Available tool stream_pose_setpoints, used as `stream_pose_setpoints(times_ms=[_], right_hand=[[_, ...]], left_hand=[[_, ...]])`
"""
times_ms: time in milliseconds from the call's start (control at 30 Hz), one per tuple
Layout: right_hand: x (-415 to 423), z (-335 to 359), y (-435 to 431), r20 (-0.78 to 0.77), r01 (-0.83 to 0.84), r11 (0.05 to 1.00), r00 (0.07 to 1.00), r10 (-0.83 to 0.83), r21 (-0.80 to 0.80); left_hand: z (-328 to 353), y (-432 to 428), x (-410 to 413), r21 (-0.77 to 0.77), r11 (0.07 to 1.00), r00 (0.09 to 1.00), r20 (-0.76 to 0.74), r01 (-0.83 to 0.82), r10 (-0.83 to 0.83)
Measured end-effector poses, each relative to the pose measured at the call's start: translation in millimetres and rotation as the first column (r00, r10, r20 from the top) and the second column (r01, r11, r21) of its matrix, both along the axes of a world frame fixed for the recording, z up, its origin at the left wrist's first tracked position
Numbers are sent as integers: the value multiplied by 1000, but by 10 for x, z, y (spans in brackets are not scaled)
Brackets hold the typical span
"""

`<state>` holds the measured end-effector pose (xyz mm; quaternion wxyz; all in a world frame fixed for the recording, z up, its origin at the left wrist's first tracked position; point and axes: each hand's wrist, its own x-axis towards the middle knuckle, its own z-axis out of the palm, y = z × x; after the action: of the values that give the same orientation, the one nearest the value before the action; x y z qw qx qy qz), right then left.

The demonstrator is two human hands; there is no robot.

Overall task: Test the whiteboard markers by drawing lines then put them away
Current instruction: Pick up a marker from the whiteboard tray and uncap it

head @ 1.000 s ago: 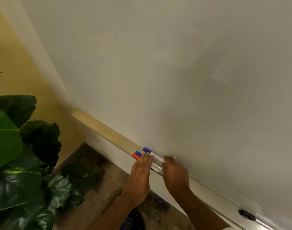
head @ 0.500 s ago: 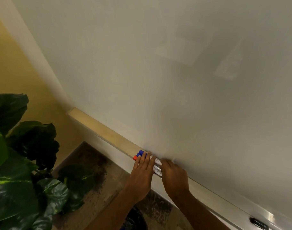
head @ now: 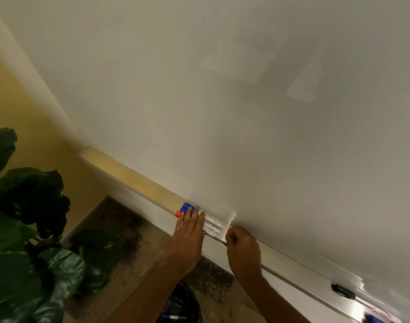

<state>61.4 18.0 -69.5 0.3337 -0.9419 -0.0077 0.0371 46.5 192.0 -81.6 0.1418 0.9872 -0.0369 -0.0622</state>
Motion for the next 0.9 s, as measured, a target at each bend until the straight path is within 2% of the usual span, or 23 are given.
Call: stream_pose_setpoints(times_ms=[67, 133, 167, 200, 333, 467, 700, 900], right_hand=[[-1, 7, 3, 4, -14, 1000, 1000, 14, -24], [-16, 10, -9, 26, -17, 1000, 1000, 17, -27], [-30, 0, -26, 52, -15, 1000, 998, 16, -26], [-49, -16, -52, 91, -16, 1000, 996, 18, -27], [-177, -137, -239, 276, -56, 992, 957, 85, -113], [-341, -79, -470, 409, -66, 980, 902, 139, -187], [-687, -1, -982, 378, -101, 942, 898, 224, -319], [-1068, 60, -1599, 320, -59, 918, 927, 196, -392]], left_hand=[[-8, -17, 19, 3, 1000, 998, 56, -18, 18], [-25, -24, 0, 60, 998, 999, -39, -1, 3], [-32, -36, 3, 29, 1000, 1000, -10, 4, -3], [-43, -44, 2, -12, 1000, 1000, 8, 3, -3], [-7, -135, -46, 32, 999, 999, -14, 40, -40], [67, -385, -118, -55, 998, 999, 29, 26, -25], [100, -911, -366, -61, 993, 995, 12, 99, -99], [215, -1485, -614, -29, 980, 979, -43, 197, -198]])
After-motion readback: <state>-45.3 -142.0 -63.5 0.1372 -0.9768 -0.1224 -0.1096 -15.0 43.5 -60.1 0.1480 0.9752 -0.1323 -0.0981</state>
